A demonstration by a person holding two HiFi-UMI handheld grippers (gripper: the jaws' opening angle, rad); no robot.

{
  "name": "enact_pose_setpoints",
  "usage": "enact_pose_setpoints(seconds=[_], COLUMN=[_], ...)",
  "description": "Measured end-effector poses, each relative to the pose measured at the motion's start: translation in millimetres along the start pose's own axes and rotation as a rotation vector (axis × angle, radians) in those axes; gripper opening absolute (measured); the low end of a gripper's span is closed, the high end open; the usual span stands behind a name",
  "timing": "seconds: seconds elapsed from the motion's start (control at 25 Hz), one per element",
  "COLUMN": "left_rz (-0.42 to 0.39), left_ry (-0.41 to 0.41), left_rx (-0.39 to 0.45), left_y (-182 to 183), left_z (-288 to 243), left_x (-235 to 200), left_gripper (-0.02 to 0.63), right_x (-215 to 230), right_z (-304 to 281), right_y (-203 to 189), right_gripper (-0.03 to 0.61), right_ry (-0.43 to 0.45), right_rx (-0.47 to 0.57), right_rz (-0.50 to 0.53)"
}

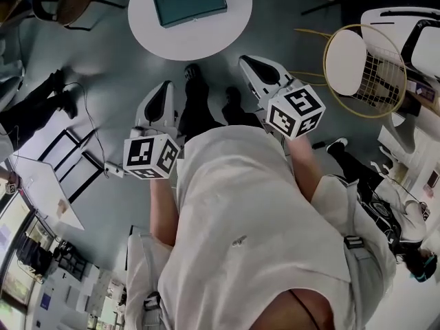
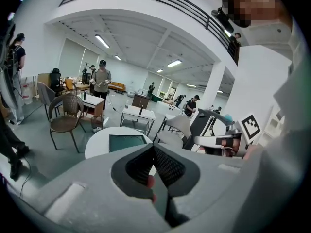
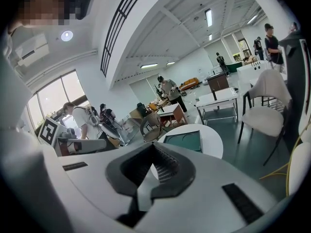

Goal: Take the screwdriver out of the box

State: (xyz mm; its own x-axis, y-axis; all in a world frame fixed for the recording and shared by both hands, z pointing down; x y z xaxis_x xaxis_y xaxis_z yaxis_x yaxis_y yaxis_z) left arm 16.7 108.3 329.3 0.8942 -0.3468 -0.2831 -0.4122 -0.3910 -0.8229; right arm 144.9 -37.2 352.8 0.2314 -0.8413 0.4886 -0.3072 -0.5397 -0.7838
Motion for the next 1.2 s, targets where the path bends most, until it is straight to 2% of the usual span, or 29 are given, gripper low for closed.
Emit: enact_pose_setpoints(seconds=[0.32,0.48,0.8,0.96,1.2], left_rz=[-0.076,-0.099,-0.173,-0.210,-0.254], left_ry=[-0.128,-0.194,-0.329,-0.371,-0.404], left_rx=[-0.020,-0.060,-0.191,-0.254,-0.338], left_y=[56.5,69.5,66.2,56.0,41.1], left_z=[-33.0,-54.7,-114.7,-146.7,-191.4], left_x=[-57.2,-91.0,-131.9,-149.3,-153.3], left_gripper=[0.009,0.009,0.009,0.009,0.009], right_x=[-24.4,-37.1,-34.4,-30.1,-15.8], right_z=[-47.9,-76.8,-120.8,-148.4,-175.2], right_y=[26.9,29.4,22.1,11.3,-8.2], right_gripper=[0.006,0.006,0.007,0.034,0.049], right_ry=[-0.098,-0.106,-0.180,-0.237,-0.259], right_rx=[0.026,0.032,0.035,-0.008,-0.077], right_rz=[-0.033,-0.123,-0.215,-0.204,-0.186])
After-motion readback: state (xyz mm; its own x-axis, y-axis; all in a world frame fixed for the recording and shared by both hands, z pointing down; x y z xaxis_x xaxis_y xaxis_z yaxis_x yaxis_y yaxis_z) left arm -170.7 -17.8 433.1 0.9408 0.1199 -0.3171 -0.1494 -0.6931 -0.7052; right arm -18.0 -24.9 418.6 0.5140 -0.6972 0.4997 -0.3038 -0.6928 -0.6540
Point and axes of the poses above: the fingertips, and each gripper's own axes: z backward along the fingers, x to its right, y out of its top, the point moved 3 cm from there along z, backward along the fingers, and after that the axes turned 2 degrees about y, right-handed, at the moved point
